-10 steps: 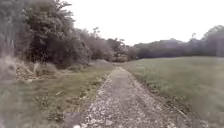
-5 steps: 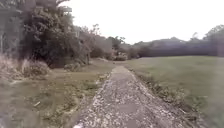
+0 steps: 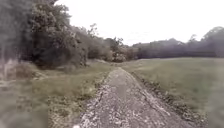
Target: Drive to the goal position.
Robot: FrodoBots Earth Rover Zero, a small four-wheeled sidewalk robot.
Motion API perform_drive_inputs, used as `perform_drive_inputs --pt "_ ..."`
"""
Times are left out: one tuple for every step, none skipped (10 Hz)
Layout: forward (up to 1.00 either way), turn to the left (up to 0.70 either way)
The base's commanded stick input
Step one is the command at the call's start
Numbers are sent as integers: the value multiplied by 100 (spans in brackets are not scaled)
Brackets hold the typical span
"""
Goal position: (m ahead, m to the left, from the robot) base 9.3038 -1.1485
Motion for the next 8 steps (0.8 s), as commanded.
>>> perform_drive_inputs --pt "100 0" --pt "100 0" --pt "100 0" --pt "100 0" --pt "100 0" --pt "100 0" --pt "100 0" --pt "100 0"
